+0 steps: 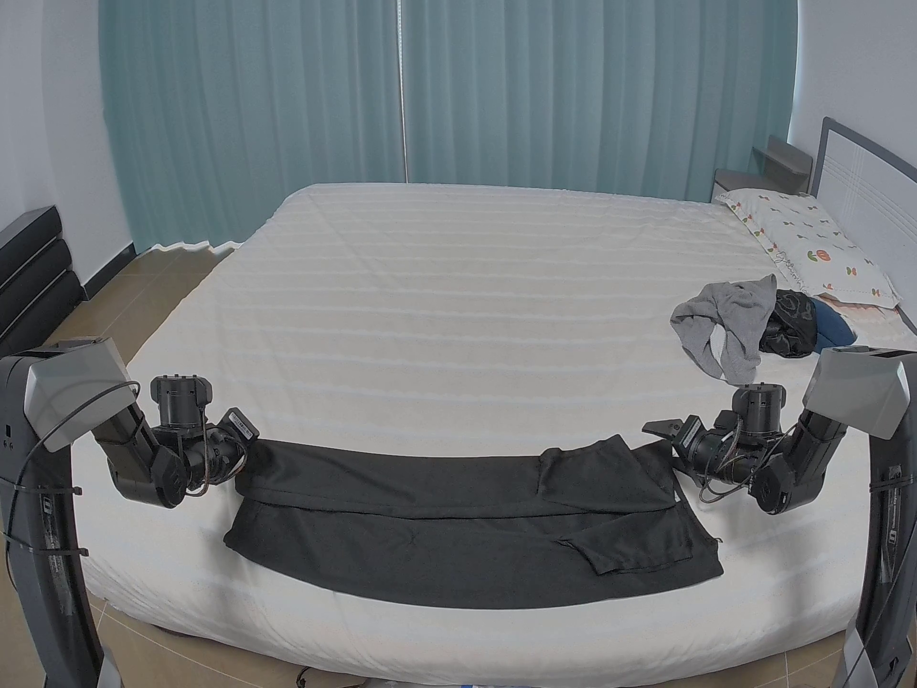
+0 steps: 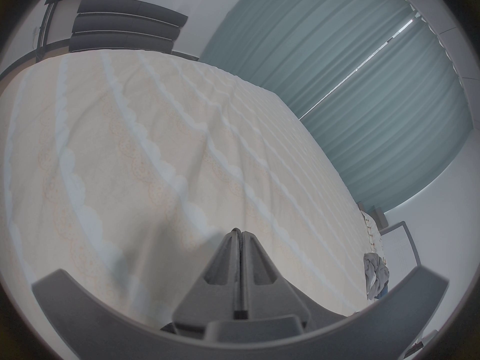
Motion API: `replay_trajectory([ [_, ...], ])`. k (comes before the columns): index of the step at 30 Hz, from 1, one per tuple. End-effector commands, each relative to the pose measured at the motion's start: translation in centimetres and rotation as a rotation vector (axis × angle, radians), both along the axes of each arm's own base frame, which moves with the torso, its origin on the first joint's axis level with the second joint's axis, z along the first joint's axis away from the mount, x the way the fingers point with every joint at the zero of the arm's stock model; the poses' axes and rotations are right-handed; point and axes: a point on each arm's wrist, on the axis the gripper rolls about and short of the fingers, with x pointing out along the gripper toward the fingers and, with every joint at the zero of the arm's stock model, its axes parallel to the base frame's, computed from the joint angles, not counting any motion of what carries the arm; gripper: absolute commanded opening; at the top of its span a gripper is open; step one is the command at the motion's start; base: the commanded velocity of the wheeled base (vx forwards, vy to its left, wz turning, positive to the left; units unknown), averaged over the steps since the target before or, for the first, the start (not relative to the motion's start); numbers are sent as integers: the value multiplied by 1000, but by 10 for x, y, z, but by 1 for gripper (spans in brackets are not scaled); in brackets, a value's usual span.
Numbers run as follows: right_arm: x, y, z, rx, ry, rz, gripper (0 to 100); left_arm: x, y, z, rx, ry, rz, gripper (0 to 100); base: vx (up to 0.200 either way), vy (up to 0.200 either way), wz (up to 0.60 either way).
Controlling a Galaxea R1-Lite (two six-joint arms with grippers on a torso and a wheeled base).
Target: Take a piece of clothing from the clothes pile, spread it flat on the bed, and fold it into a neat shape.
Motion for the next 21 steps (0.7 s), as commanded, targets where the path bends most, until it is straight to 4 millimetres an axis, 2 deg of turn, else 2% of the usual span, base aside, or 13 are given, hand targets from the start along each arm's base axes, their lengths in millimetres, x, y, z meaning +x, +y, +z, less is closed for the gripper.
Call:
replay_trajectory([
  [1, 0, 0, -4, -3, 6, 0, 0, 1, 0, 0, 0, -1, 1, 0, 0, 0, 0],
  [8, 1, -5, -2, -3, 0, -15, 0, 1, 1, -3, -1, 4, 1, 0, 0, 0, 0],
  [12, 3, -17, -1, -3, -9, -44, 0, 4, 2, -4, -1, 0, 6, 0, 0, 0, 0],
  [21, 5, -17, -3, -2, -8, -45, 0, 5, 1, -5, -5, -1, 0, 0, 0, 0, 0],
])
